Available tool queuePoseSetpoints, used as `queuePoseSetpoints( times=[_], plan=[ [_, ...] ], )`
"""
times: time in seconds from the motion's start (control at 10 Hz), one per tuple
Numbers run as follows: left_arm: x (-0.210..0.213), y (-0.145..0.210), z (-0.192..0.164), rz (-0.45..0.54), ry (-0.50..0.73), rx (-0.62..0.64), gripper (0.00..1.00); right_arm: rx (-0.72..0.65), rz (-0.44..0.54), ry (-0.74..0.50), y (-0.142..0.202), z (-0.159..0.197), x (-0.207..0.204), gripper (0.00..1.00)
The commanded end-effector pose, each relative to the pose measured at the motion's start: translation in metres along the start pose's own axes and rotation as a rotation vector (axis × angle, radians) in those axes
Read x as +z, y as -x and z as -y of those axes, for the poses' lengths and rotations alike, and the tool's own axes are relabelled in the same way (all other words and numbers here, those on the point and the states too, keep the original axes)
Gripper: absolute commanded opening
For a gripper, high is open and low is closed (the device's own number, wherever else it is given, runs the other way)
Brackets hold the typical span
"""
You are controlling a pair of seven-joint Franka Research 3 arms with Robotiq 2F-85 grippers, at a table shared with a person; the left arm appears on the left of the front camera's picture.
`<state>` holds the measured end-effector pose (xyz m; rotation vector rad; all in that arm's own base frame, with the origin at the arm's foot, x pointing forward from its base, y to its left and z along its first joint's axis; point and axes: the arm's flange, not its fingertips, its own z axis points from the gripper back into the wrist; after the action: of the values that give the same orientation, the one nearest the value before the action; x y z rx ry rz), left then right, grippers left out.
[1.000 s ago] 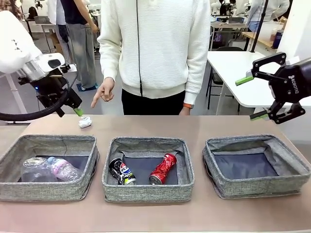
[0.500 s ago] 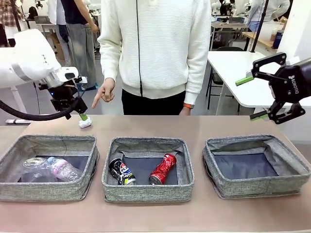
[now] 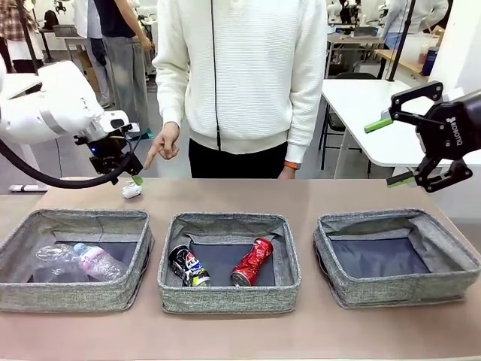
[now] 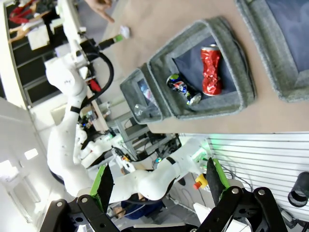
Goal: Sort the waste into the appropriate baskets.
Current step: Pick up the waste item pointed out by the person.
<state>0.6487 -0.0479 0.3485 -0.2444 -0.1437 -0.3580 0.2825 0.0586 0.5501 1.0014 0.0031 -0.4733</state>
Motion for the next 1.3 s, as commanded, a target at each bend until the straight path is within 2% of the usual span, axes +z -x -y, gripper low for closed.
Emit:
queuePoseSetpoints(
  times=[0.0, 0.2, 0.6, 0.7, 0.8, 0.9, 1.0, 1.2],
  plan=[
    [-0.013, -0.009, -0.003, 0.039, 0.049, 0.002, 1.00, 0.019, -0.010, -0.019, -0.002, -0.001, 0.001, 1.00],
    [-0.025, -0.010, 0.000, 0.066, 0.016, 0.033, 1.00, 0.019, -0.010, -0.019, -0.002, -0.001, 0.001, 1.00],
    [-0.040, -0.009, 0.013, 0.037, -0.068, 0.041, 1.00, 0.019, -0.010, -0.019, -0.002, -0.001, 0.001, 1.00],
    [-0.041, -0.009, 0.015, 0.027, -0.079, 0.029, 0.74, 0.019, -0.010, -0.019, -0.002, -0.001, 0.001, 1.00],
    [-0.040, -0.009, 0.018, 0.008, -0.082, 0.022, 0.41, 0.019, -0.010, -0.019, -0.002, -0.001, 0.001, 1.00],
    [-0.038, -0.009, 0.020, 0.003, -0.096, 0.020, 0.15, 0.019, -0.010, -0.019, -0.002, -0.001, 0.001, 1.00],
    [-0.037, -0.007, 0.020, -0.010, -0.091, 0.004, 0.00, 0.019, -0.010, -0.019, -0.002, -0.001, 0.001, 1.00],
    [-0.036, -0.003, 0.024, -0.023, -0.111, -0.005, 0.00, 0.019, -0.010, -0.019, -0.002, -0.001, 0.001, 1.00]
  ],
)
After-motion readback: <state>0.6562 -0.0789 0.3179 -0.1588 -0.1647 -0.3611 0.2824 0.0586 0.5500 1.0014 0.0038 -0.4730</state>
